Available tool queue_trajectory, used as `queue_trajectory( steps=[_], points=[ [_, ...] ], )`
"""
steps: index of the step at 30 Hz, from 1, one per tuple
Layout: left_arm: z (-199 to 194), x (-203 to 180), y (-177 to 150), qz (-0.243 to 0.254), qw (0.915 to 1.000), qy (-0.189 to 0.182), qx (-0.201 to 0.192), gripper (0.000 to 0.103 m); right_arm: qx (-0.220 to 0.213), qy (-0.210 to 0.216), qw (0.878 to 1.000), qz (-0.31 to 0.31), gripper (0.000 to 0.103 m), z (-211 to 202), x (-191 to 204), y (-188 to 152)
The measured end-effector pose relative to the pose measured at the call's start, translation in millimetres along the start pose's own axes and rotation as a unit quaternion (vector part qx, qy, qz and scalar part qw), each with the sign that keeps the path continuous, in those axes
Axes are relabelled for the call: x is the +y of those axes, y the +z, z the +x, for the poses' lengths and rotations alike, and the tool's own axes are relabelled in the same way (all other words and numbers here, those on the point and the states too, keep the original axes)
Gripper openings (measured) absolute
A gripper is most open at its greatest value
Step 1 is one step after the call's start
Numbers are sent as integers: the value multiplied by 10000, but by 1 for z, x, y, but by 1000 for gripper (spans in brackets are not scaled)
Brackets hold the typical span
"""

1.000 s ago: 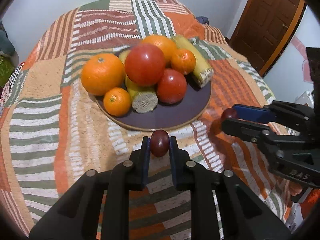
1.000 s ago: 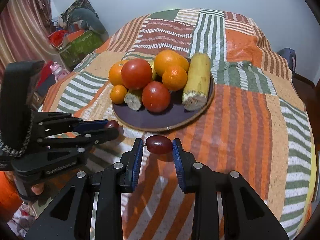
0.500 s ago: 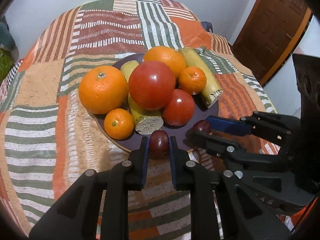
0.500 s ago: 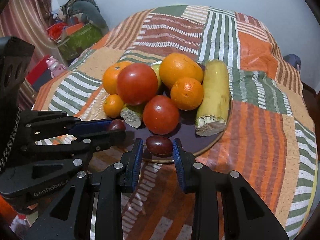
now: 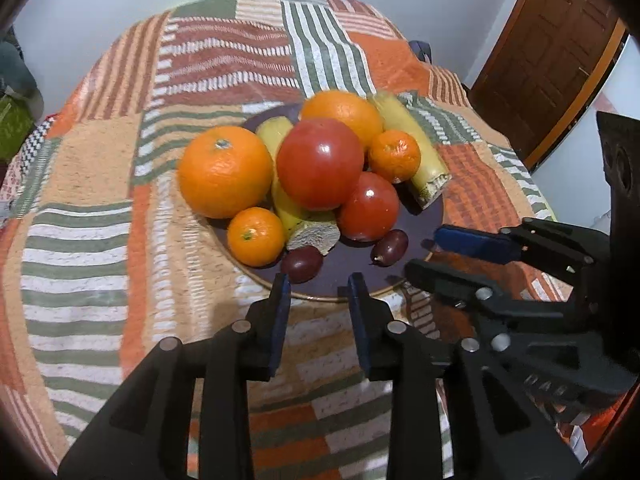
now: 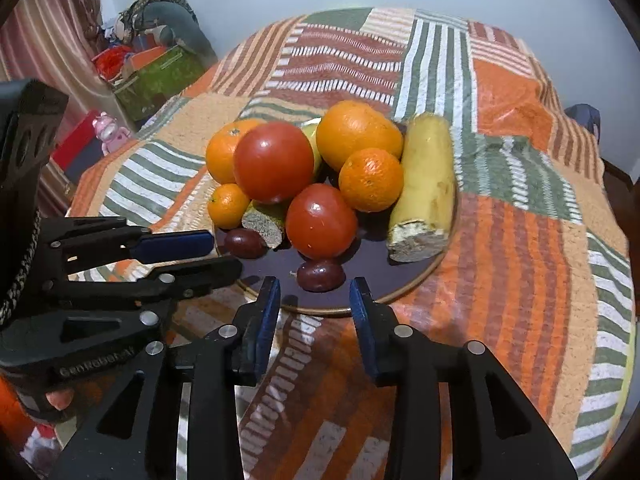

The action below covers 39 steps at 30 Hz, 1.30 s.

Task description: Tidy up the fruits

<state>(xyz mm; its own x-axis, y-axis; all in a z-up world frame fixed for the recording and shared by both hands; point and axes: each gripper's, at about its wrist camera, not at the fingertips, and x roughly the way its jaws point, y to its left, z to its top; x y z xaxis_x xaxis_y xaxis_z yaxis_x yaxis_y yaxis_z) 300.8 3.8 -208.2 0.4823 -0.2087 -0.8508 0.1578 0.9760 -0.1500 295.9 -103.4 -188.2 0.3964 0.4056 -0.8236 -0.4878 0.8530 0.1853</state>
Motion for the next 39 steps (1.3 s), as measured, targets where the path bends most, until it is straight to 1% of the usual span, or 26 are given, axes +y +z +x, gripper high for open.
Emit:
queue_trajectory(
  steps=[2, 5, 8, 9, 10, 11, 13, 15, 16, 17, 18, 20, 21, 22, 24, 25, 26, 27, 28, 30, 32, 34, 35, 36, 37, 39],
  points=[
    [-16, -1, -1, -3, 9999, 24, -157, 29, -172, -46, 9998, -1, 33, -17, 1, 0],
    [-53, -5, -1, 28, 9984, 97, -552, 29, -495, -136, 9987, -11, 33, -47, 5, -2],
    [-98, -13, -3, 85, 9941, 179, -1071, 29, -971, -251, 9950, -17, 33, -89, 12, -3],
    [-113, -16, -4, 102, 9919, 192, -1249, 29, -1207, -299, 9922, -30, 33, -109, 16, -4],
    [-131, -20, -6, 119, 9894, 181, -1437, 29, -1337, -326, 9905, -42, 33, -120, 19, -6],
    [-148, -24, -8, 146, 9868, 158, -1605, 29, -1591, -381, 9865, -59, 33, -140, 25, -8],
    [-177, -32, -10, 207, 9810, 185, -1920, 29, -1907, -421, 9807, -77, 33, -166, 33, -11],
    [-206, -40, -17, 273, 9735, 225, -2257, 29, -2309, -416, 9720, -100, 33, -200, 45, -16],
    [-220, -44, -20, 300, 9696, 235, -2417, 29, -2420, -419, 9693, -109, 33, -208, 50, -17],
    [-234, -47, -24, 321, 9654, 238, -2577, 29, -2636, -430, 9636, -127, 33, -225, 56, -21],
    [-246, -50, -27, 341, 9612, 240, -2728, 29, -2766, -437, 9599, -140, 33, -234, 62, -23],
    [-267, -57, -35, 346, 9530, 276, -2998, 34, -3025, -453, 9519, -157, 35, -252, 72, -29],
    [-276, -59, -40, 328, 9486, 299, -3133, 43, -3165, -467, 9473, -157, 42, -262, 78, -33],
    [-285, -61, -44, 307, 9439, 318, -3272, 50, -3260, -471, 9441, -154, 52, -267, 81, -35],
    [-299, -63, -52, 279, 9362, 338, -3487, 58, -3492, -485, 9357, -128, 60, -279, 88, -42],
    [-302, -64, -55, 281, 9341, 306, -3546, 62, -3569, -505, 9327, -142, 63, -284, 92, -45],
    [-307, -64, -58, 271, 9317, 263, -3612, 64, -3595, -522, 9315, -158, 64, -285, 93, -45],
    [-311, -64, -62, 253, 9299, 258, -3660, 69, -3656, -568, 9289, -179, 70, -288, 97, -48],
    [-314, -64, -64, 247, 9278, 270, -3714, 73, -3694, -616, 9270, -184, 78, -288, 99, -50],
    [-319, -65, -68, 248, 9235, 344, -3812, 79, -3766, -703, 9235, -174, 85, -289, 102, -52],
    [-322, -65, -72, 245, 9218, 390, -3849, 84, -3790, -741, 9223, -155, 87, -289, 104, -52],
    [-323, -64, -75, 229, 9198, 423, -3894, 90, -3797, -733, 9221, -105, 95, -288, 103, -52],
    [-324, -64, -77, 226, 9188, 443, -3916, 91, -3819, -730, 9213, -55, 97, -288, 103, -52],
    [-324, -64, -78, 223, 9174, 492, -3943, 93, -3838, -732, 9205, -14, 102, -289, 103, -54],
    [-324, -65, -81, 222, 9166, 525, -3958, 97, -3852, -748, 9198, 17, 103, -288, 102, -54],
    [-325, -65, -84, 206, 9148, 565, -3994, 101, -3851, -794, 9194, 55, 103, -290, 105, -58]
  ],
)
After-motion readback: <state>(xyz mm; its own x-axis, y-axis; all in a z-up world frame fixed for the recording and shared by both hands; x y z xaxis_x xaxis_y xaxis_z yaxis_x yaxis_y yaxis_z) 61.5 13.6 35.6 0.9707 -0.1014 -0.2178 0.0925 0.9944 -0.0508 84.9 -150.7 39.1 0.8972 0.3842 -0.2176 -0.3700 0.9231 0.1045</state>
